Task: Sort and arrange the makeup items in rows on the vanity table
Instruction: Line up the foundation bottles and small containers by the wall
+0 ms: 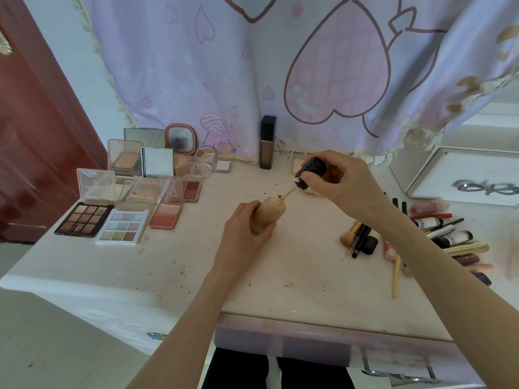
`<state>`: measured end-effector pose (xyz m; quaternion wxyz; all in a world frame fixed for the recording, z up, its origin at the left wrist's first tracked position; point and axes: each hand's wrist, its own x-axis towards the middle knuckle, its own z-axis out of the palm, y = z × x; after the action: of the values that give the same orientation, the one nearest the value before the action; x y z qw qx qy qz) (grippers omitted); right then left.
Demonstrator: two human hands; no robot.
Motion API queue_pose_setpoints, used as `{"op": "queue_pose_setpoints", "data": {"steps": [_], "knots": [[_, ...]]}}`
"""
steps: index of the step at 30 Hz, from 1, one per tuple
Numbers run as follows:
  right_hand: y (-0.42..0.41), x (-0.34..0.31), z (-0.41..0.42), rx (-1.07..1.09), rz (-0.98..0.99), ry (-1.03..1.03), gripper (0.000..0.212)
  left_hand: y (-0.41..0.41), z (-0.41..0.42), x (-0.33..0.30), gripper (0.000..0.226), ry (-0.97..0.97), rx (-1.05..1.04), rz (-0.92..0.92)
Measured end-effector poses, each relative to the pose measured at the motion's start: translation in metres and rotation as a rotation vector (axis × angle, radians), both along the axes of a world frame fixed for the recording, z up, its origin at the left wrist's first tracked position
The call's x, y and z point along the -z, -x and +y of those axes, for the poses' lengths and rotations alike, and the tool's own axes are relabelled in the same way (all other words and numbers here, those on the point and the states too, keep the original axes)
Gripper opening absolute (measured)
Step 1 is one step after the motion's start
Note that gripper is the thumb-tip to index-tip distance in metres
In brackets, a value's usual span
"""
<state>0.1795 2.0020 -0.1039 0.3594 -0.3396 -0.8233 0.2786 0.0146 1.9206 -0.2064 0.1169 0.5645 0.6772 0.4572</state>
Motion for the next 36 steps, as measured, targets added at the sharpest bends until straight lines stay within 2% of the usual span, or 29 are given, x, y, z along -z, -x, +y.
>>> {"op": "queue_pose_setpoints", "data": {"steps": [14,36], "knots": [[-0.0044,-0.0018,-0.0002,0.002,0.094,0.038,0.007,0.0008,0.0007,0.002,0.04,0.012,0.002,0.008],[-0.0045,0.0001,0.002,0.017,0.09,0.09,0.014,0.0011,0.0013,0.0033,0.04,-0.008,-0.006,-0.004]]}}
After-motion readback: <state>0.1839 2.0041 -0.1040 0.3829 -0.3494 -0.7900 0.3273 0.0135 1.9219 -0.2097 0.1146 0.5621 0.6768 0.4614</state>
